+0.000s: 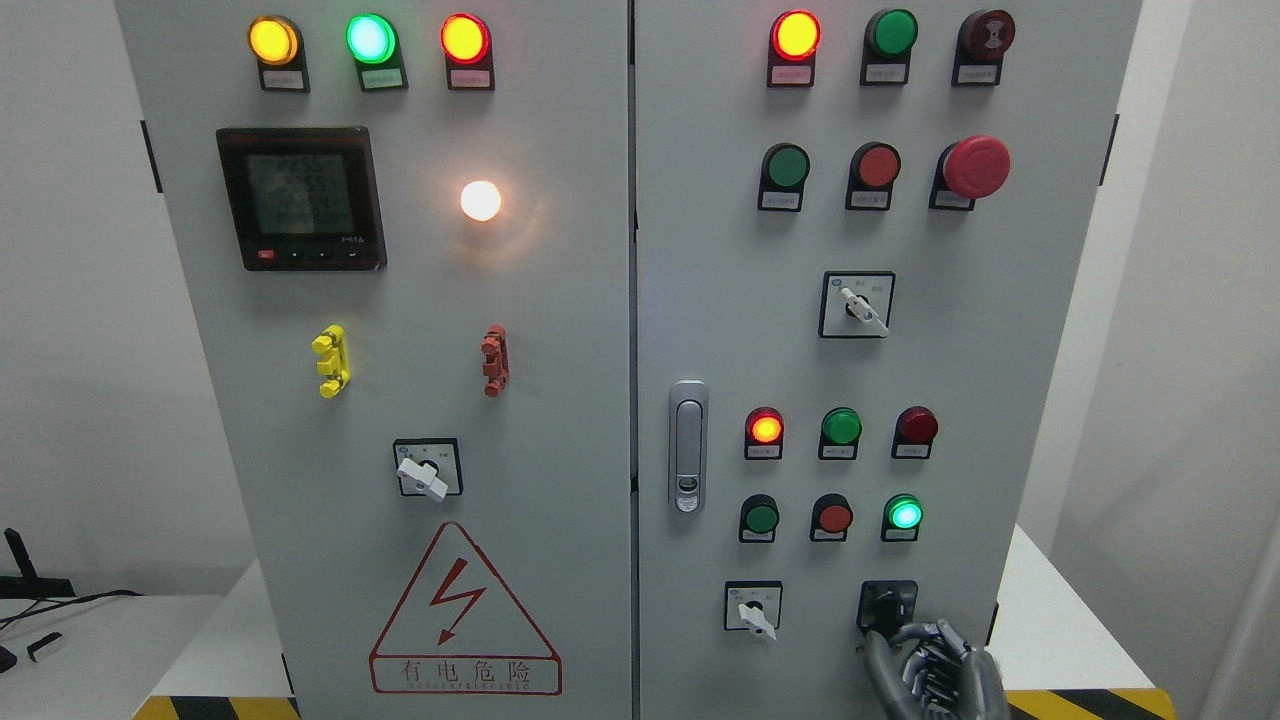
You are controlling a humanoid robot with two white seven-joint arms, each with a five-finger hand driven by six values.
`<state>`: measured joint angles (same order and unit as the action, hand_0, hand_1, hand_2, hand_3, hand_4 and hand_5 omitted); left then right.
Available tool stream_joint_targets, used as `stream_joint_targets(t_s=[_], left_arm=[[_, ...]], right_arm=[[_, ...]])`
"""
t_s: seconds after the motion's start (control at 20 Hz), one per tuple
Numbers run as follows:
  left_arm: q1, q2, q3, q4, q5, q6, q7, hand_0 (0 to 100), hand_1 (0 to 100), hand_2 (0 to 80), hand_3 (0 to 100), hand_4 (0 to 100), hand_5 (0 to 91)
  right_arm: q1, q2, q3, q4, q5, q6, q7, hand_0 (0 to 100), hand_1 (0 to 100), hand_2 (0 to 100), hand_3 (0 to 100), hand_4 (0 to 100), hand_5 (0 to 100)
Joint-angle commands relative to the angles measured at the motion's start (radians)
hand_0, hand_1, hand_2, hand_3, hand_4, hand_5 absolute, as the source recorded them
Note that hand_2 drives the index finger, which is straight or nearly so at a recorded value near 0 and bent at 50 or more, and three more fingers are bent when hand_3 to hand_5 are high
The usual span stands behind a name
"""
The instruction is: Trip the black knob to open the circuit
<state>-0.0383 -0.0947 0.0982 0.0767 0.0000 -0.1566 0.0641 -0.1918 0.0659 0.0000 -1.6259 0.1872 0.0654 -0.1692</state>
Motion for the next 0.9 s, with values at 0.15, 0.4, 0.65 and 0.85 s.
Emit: stream_joint_targets(t_s=[0.15, 0.4, 0.65, 0.85], left_arm=[[0.0, 0.0, 0.0, 0.0, 0.005, 0.0, 0.0, 12, 39, 0.0, 0, 0, 0.0], [0.0, 0.001, 0.0, 0.0, 0.005, 0.0, 0.0, 12, 39, 0.0, 0, 0, 0.0], [0.0, 0.0, 0.0, 0.0, 0.005, 0.0, 0.0, 12, 39, 0.0, 0, 0, 0.0], [0.0, 0.0, 0.0, 0.0, 0.005, 0.0, 0.0, 12, 39, 0.0, 0, 0, 0.0]], right_arm=[[0.0, -0.002, -0.015, 0.003, 0.029, -0.001, -0.001, 40, 69, 50, 89, 98, 100], [0.0, -0.002, -0.025, 0.015, 0.069, -0.004, -0.001, 40, 69, 49, 89, 97, 100], [-0.003, -0.002, -0.028, 0.018, 0.074, -0.006, -0.001, 40, 70, 49, 89, 97, 100], [-0.008, -0.002, -0.028, 0.018, 0.074, -0.006, -0.001, 40, 70, 49, 89, 97, 100]])
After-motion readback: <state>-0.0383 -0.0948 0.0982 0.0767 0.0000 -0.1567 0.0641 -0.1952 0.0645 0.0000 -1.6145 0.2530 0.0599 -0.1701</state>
